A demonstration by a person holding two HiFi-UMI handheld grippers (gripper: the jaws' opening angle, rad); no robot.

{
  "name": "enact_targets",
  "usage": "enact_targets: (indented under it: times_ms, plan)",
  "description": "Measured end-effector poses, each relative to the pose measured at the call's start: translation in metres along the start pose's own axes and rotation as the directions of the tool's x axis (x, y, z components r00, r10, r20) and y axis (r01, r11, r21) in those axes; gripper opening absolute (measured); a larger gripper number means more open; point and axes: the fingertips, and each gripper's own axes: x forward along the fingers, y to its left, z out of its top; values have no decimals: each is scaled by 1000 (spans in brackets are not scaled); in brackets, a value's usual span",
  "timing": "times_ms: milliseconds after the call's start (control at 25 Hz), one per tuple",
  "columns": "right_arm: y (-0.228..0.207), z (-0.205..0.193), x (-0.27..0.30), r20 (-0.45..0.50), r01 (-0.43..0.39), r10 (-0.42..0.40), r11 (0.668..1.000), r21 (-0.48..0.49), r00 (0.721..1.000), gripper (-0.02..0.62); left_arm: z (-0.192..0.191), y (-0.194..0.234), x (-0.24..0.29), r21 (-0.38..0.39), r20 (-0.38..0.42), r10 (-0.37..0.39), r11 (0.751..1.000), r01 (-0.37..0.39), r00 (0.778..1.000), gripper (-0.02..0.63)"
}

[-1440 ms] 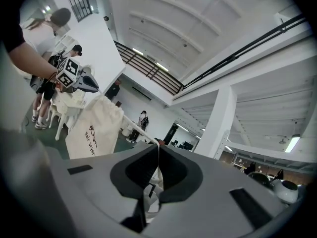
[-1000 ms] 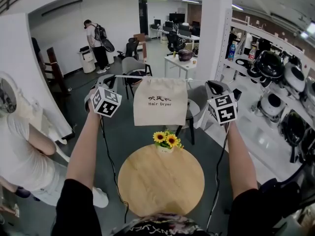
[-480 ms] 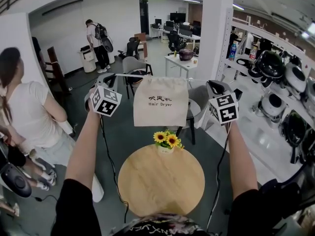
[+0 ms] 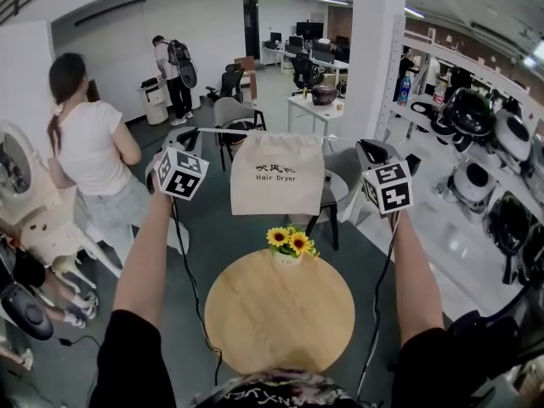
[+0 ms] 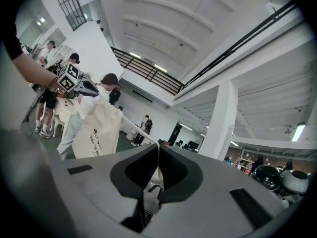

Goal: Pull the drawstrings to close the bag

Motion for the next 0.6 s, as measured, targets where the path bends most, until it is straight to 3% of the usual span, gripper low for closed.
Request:
enact_targets:
  times_ms: [600]
  plan:
    - [3, 1, 2, 2, -3, 3, 1000, -5, 1000, 9, -2, 0, 0, -4, -7, -4, 1000, 4, 1000, 20]
